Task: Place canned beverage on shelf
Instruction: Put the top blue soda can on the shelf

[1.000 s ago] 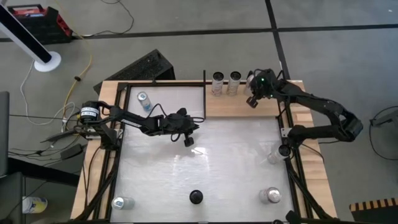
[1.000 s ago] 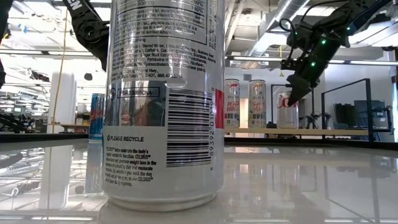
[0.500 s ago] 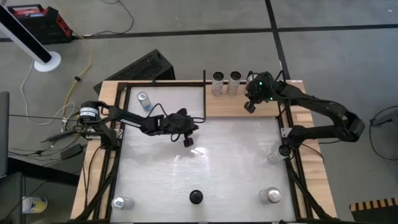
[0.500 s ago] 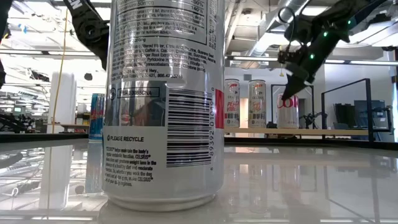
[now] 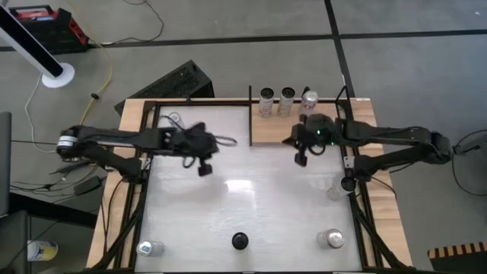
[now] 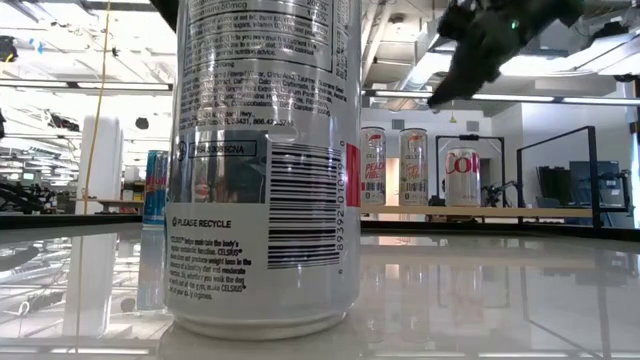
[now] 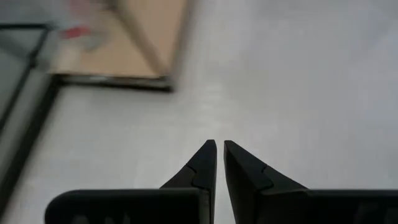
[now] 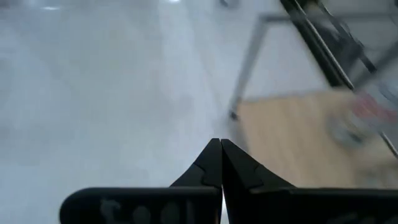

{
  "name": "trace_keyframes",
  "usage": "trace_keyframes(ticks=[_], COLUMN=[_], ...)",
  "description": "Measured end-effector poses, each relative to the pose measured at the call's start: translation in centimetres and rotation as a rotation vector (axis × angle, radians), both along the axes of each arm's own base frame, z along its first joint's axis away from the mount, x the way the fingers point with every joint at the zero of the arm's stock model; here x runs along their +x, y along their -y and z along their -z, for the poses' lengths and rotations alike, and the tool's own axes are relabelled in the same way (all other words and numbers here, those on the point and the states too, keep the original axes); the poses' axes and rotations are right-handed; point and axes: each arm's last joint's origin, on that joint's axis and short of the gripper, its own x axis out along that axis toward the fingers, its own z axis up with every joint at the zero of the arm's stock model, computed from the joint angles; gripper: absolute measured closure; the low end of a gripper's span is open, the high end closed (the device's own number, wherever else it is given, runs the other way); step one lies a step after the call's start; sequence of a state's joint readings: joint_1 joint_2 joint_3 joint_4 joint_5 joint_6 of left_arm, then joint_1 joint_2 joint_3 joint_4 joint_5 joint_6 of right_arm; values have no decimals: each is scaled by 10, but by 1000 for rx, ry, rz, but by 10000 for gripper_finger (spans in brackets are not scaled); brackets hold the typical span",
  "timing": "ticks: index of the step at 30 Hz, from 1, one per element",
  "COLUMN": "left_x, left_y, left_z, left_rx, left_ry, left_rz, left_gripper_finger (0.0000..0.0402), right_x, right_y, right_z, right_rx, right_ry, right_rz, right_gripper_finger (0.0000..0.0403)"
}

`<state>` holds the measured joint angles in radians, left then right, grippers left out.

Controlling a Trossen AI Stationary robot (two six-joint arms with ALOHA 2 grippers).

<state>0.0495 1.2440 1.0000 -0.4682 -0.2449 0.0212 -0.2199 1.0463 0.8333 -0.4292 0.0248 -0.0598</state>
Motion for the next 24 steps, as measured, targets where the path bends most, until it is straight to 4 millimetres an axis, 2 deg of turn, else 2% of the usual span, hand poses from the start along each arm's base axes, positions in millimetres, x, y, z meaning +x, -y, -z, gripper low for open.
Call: trace_keyframes(ticks=[3, 8, 11, 14, 19, 24], left_x=[-27, -64, -81, -89, -93, -97], left_y=[-5, -17, -26, -37, -57, -75], left_z=[-31, -55, -53, -45, -33, -30], left_rx=[36, 18, -13, -51, -91, -83], left_ry=[49, 173, 174, 162, 131, 113], left_rz=[-146, -327, -401, -431, -503, -571], left_gripper_finger=[383, 380, 362, 332, 261, 187], right_x=[7, 16, 16, 14, 11, 9], right_y=[-17, -39, -52, -65, -80, -84], right_z=[-3, -6, -5, 3, 17, 31], right_rx=[-9, -35, -64, -93, -131, -160], right_ry=[47, 102, 96, 87, 116, 143], right_rz=[-79, -166, -205, -232, -245, -258], right_gripper_finger=[380, 380, 380, 380, 380, 380])
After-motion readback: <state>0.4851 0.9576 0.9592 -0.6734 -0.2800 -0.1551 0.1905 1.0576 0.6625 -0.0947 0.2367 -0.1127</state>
